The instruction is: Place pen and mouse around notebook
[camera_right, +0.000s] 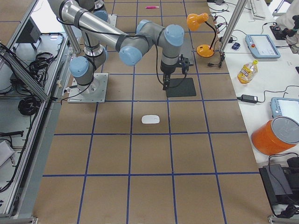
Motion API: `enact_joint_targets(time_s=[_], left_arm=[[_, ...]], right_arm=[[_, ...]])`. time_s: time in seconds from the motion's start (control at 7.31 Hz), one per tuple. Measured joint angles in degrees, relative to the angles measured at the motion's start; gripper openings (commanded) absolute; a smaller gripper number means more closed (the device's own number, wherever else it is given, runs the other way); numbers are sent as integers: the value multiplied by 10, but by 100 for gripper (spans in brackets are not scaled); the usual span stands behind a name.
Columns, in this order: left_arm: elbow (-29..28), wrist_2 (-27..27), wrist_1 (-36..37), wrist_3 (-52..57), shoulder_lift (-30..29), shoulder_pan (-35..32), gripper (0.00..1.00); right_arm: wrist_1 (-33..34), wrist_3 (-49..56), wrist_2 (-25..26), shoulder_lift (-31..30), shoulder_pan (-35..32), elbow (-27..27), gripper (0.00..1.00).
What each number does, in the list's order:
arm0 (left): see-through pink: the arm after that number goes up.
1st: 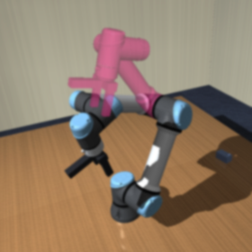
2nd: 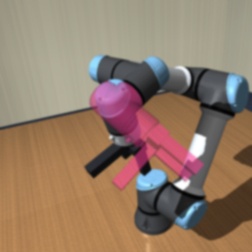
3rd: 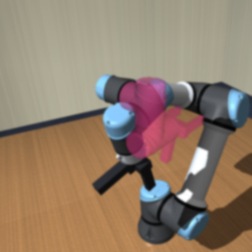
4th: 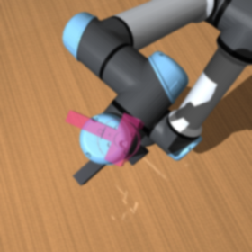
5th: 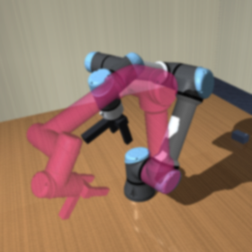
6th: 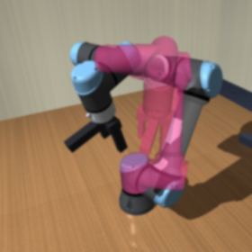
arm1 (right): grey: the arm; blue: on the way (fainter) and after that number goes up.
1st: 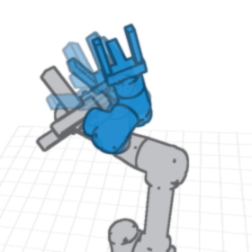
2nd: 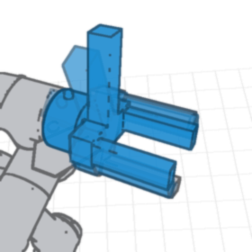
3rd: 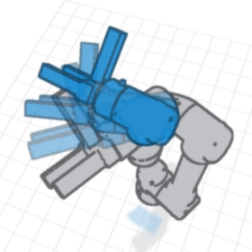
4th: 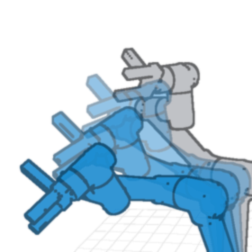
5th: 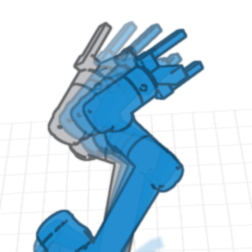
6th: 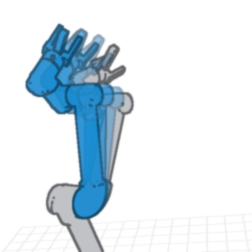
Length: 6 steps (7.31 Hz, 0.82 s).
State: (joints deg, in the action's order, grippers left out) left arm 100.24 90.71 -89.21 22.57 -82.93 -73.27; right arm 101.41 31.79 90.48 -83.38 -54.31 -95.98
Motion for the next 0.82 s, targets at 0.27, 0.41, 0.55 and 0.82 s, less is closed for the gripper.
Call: enact_joint_targets(time_s=[0.27,0.41,0.55,0.82], left_arm=[[38,-1,44,76,-1,63,100],[70,-2,84,116,-2,99,100],[104,-3,130,149,-2,134,100],[152,-3,208,181,-5,176,100]], right_arm=[[87,52,1,33,35,-57,100],[137,66,4,49,42,-90,100],[183,83,6,63,53,-121,100],[245,109,12,93,76,-169,100]])
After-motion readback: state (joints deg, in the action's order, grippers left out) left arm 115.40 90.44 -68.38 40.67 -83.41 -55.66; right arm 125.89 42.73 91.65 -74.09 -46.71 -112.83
